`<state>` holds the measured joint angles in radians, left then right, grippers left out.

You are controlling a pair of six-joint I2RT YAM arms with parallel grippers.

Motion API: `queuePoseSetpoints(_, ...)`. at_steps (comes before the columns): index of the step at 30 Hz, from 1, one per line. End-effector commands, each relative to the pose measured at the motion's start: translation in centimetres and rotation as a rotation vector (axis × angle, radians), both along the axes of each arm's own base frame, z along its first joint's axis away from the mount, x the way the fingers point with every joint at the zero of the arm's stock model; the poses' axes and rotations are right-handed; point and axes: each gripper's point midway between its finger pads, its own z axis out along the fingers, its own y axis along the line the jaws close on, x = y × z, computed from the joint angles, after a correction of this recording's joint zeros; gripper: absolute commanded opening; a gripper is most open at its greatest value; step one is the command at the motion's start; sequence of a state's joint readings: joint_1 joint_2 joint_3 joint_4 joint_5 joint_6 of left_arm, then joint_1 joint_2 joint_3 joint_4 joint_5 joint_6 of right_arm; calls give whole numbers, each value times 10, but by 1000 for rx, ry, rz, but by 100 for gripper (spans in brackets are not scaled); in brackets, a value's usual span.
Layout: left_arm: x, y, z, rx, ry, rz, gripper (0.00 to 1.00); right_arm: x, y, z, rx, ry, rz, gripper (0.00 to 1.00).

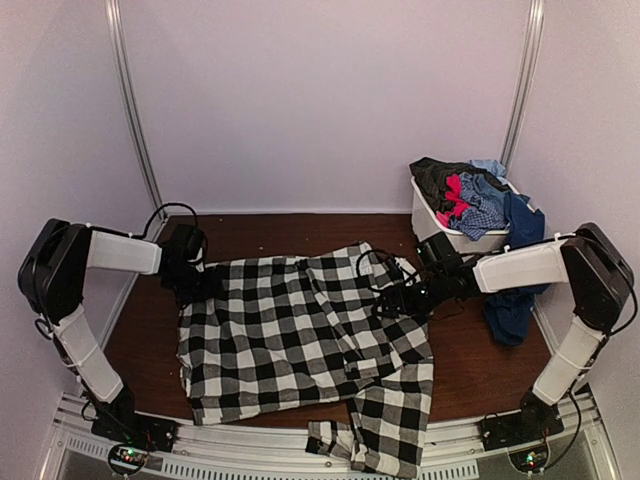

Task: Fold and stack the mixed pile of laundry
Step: Adjust the crumpled shirt at the center of the board.

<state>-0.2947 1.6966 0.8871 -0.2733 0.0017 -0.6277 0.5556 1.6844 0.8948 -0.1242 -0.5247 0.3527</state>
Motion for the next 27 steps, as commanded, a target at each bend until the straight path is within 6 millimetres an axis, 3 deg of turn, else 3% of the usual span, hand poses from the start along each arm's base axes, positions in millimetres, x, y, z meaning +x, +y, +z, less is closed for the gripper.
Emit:
queuePoseSetpoints(1,36,9,-23,41,37,19,68,-9,6,17,77,0,-9,71)
queuePoseSetpoints(6,76,18,-38,16,45,54,65,-24,11,18,117,19,10,64)
queuePoseSetpoints(9,84,15,-28,-17,26,43,66,-31,21,17,128,31,36,57)
queuePoseSetpoints(14,70,13,28,-12,-92,25,72,-36,42,19,148,26,57,51)
queuePoseSetpoints(18,51,18,59,-12,-139,19,74,-38,44,0,122,62,39,47)
queuePoseSetpoints(23,38,18,84,-21,-188,1,75,-40,41,-9,90,55,12,49)
queuePoseSetpoints(27,34,19,90,-22,-203,-1,75,-38,46,-13,85,54,14,49)
